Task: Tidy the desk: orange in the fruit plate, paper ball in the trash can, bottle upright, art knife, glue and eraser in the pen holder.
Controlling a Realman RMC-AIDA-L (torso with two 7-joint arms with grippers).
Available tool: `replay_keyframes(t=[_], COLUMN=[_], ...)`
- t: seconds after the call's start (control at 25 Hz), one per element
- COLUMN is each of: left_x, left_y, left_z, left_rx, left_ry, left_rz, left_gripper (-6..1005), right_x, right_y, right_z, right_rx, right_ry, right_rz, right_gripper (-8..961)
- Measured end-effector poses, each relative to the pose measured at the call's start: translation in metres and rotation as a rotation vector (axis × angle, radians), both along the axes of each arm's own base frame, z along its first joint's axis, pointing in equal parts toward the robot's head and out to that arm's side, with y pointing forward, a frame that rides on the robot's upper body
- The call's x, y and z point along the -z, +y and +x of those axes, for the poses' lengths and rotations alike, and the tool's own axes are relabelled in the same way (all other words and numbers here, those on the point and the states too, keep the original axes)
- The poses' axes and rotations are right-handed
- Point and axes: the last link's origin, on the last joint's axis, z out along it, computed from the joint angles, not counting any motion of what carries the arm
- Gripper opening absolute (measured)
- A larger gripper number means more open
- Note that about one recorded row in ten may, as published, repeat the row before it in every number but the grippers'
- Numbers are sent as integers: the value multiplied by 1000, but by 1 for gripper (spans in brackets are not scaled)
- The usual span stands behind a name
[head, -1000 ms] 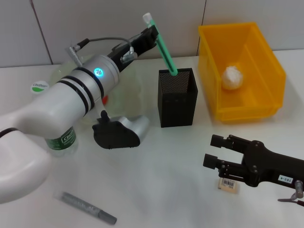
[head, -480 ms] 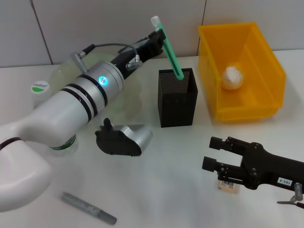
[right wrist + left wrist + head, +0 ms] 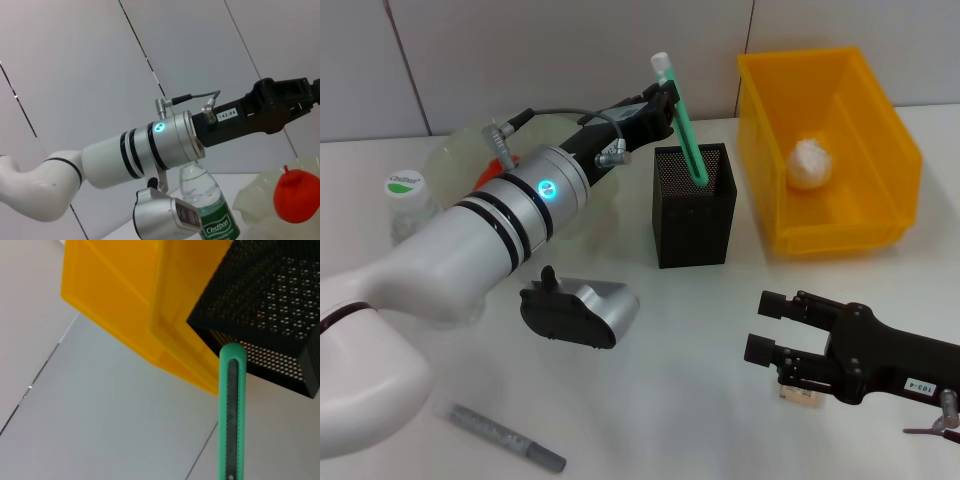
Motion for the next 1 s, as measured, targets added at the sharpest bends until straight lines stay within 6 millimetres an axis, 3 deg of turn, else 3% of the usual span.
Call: replay_keyframes(t=[1.0], left_x=[-2], left_y=[8], left_z=[-10], left_rx=[-56], left_ry=[-12], left_rz=[8], left_gripper=[142], right_x=[5], right_y=[6], right_z=[-8], right_rx=[-25], right_ry=[12], right_rz=[-12], right_gripper=[761])
